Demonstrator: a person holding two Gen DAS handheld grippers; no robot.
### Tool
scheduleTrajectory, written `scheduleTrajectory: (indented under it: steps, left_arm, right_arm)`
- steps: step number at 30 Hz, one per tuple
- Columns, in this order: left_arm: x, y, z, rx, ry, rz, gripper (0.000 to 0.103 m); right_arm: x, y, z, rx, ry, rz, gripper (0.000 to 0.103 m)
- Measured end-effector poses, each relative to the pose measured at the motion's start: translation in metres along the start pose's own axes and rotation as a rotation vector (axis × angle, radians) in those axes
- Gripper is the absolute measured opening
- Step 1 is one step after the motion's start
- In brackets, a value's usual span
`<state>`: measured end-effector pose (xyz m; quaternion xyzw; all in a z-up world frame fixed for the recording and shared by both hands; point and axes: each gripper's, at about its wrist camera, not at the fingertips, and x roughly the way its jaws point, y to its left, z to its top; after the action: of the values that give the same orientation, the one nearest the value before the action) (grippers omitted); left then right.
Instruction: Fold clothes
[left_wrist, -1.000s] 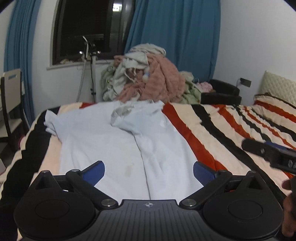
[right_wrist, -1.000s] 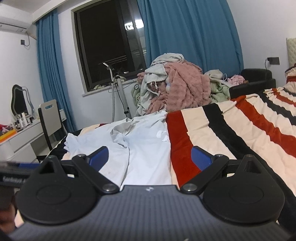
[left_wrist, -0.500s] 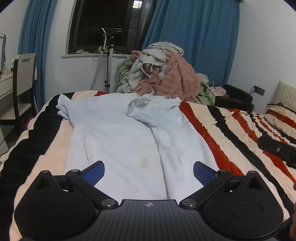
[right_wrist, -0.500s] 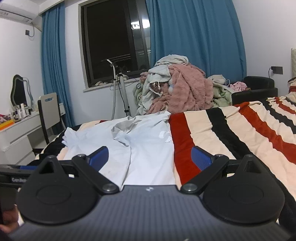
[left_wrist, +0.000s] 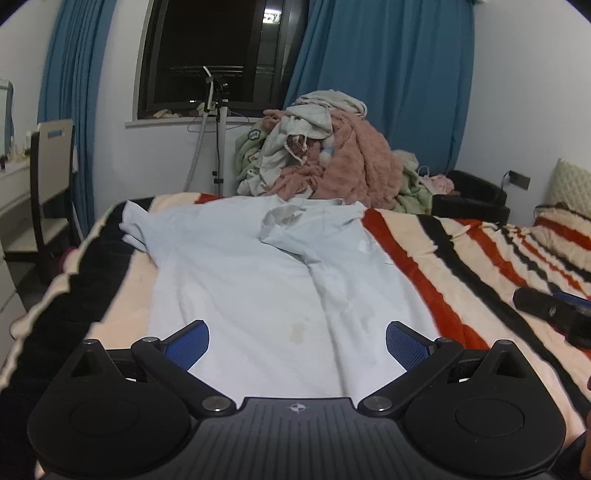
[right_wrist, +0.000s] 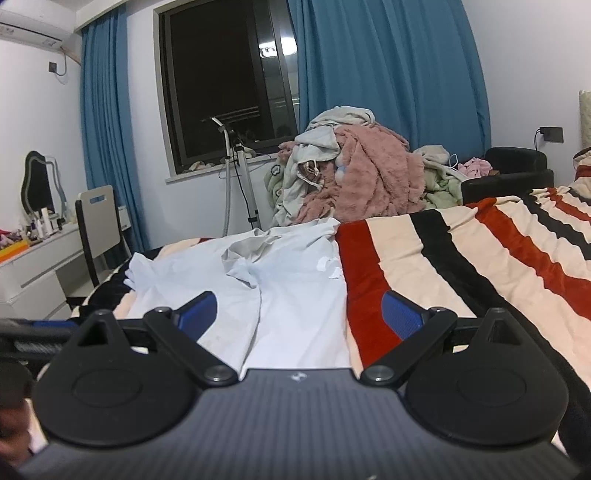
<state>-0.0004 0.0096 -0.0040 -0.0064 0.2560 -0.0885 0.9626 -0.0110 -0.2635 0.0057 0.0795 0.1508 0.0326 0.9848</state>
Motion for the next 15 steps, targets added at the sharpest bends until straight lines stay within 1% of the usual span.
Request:
scheduleTrajectory:
  steps: [2,4,6,9,11,13,15]
  left_arm:
    - [0.002,0.006,0.004,0.050,0.020,0.052,0.103]
    - [0.004,0.018,0.006,0.062,0.044,0.077,0.103]
    - [0.002,0.037,0.008,0.019,0.043,0.090,0.103]
    - [0.001,0.065,0.012,-0.044,0.016,0.107,0.103]
    - [0.003,0.085,0.013,-0.080,0.005,0.152,0.103]
    - [0.005,0.103,0.015,-0.139,-0.008,0.179,0.103]
    - [0.009,0.121,0.017,-0.217,-0.021,0.197,0.103]
  right_arm:
    - [0.014,0.006,0.002,-0.066,0.071,-0.005,0.097]
    - [0.035,0.012,0.009,-0.071,0.127,0.020,0.097]
    - [0.057,0.018,0.015,-0.076,0.182,0.047,0.097]
    - [0.104,0.041,0.026,-0.095,0.247,0.125,0.097]
    - [0.141,0.068,0.026,-0.152,0.282,0.193,0.095]
    - [0.177,0.102,0.024,-0.225,0.305,0.258,0.090]
    - [0.213,0.140,0.019,-0.311,0.317,0.320,0.080]
